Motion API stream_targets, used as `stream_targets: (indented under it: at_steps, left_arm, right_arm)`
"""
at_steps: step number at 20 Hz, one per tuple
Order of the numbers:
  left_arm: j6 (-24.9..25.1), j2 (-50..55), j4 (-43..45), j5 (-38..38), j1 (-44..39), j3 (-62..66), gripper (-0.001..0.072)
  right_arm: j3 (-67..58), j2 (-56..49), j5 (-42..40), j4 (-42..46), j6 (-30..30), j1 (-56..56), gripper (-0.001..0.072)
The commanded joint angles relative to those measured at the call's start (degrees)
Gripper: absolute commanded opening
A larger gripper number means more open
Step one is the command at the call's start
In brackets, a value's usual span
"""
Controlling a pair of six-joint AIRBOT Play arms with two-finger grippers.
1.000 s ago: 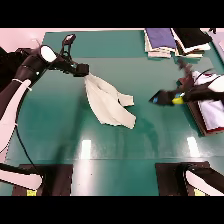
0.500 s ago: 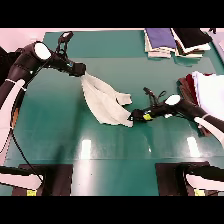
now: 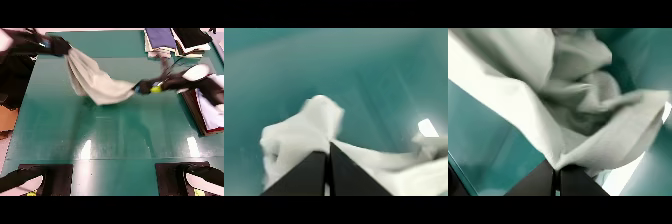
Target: Fold the shirts.
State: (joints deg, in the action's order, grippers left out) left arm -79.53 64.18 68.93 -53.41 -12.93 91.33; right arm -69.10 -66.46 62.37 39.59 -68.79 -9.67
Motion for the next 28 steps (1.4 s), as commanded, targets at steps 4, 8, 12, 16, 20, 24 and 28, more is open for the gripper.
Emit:
stream_targets:
  at_steps: [4,8,12,16,20,24,28]
  left_arm:
    - [1.2,-17.42,-1.73,0.22,-0.02,0.07,0.0024]
    - [2.05,-13.6,-3.56,-8.5,-0.02,-1.09,0.0024]
    - [3.61,-5.73,-3.32,-15.67,-3.93,-8.48,0.0024]
    - [4.92,0.63,-3.41,-15.58,-11.76,-19.8,0.0226]
    - [3.39,-0.63,-2.93,-15.15,-9.7,-19.78,0.0497]
    - [1.73,-4.7,-0.92,-11.91,4.2,-18.18,0.0499]
    - [-1.07,-1.88,-1.07,-8.98,14.03,-25.55,0.0498]
  right_arm:
    - [-18.16,14.38,12.35,4.11,-8.48,12.55,0.0017]
    - [-20.13,14.53,19.15,15.67,-15.1,12.72,0.0017]
    - [-11.04,10.8,21.09,16.2,-15.12,12.72,0.0018]
    - [-0.28,6.93,17.35,17.57,-14.25,12.72,0.0017]
    - [3.23,6.01,15.87,17.46,-14.23,12.72,0.0018]
    - [3.23,7.98,12.96,17.46,-14.14,12.72,0.0018]
    - [3.23,9.18,11.96,17.4,-14.14,12.7,0.0018]
